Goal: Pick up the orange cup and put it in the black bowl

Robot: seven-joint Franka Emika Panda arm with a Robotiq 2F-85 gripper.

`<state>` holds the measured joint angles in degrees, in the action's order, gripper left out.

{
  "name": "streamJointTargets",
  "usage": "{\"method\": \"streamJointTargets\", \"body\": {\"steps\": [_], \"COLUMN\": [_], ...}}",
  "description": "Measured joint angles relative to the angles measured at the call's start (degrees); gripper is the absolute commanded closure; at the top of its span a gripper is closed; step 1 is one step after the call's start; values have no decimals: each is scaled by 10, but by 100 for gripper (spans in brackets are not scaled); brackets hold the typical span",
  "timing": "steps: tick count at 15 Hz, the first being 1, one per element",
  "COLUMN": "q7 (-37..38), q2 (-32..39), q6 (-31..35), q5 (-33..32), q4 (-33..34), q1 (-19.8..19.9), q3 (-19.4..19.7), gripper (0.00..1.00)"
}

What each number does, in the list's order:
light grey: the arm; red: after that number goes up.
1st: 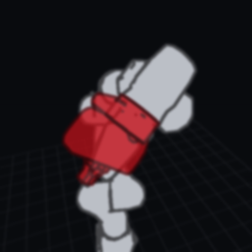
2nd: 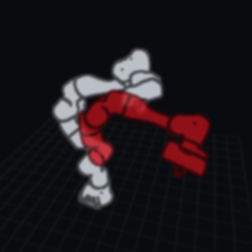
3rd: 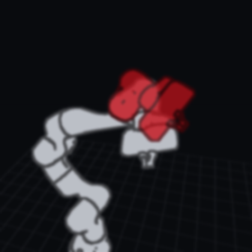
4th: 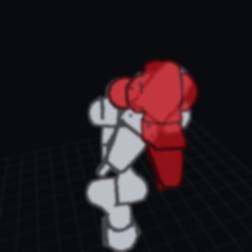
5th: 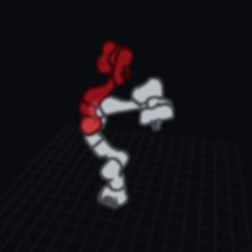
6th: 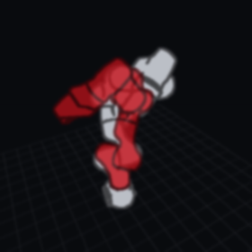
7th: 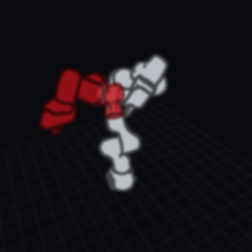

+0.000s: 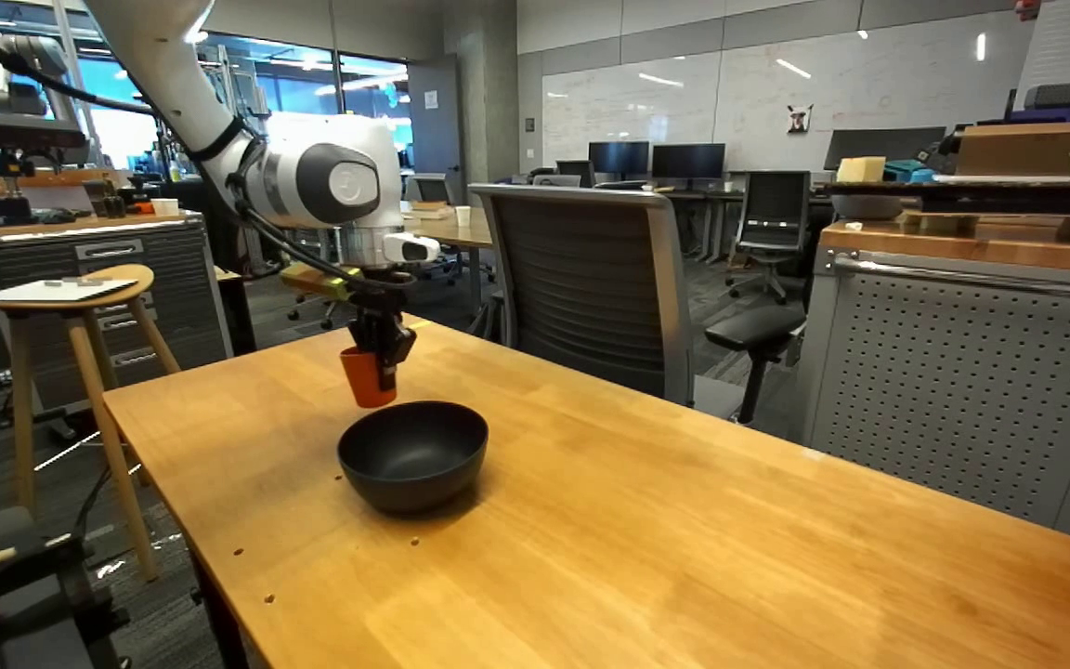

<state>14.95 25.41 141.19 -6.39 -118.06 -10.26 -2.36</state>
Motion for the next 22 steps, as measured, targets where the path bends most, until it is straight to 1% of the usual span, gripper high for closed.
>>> {"method": "streamJointTargets", "body": {"steps": [3, 6, 8, 9, 11, 13, 16, 18, 19, 20, 21, 22], "q7": [53, 138, 215, 246, 265, 243, 176, 128, 109, 93, 77, 66], "q2": [-48, -106, -138, -151, -166, -164, -132, -98, -82, -69, -63, -61], "q6": [0, 0, -10, -24, -47, -36, 28, 69, 83, 93, 98, 98], "q5": [-98, -214, -284, -299, -290, -246, -161, -116, -102, -93, -83, -79], "q4": [-18, -52, -76, -87, -110, -137, -168, -171, -169, -165, -160, -155], "q1": [-12, -14, -13, -10, -1, 14, 35, 46, 51, 56, 60, 61], "q3": [61, 109, 127, 128, 118, 97, 72, 66, 66, 67, 67, 68], "gripper": [99, 99, 99, 99, 99, 99, 99, 99, 71, 69, 64, 55]}}
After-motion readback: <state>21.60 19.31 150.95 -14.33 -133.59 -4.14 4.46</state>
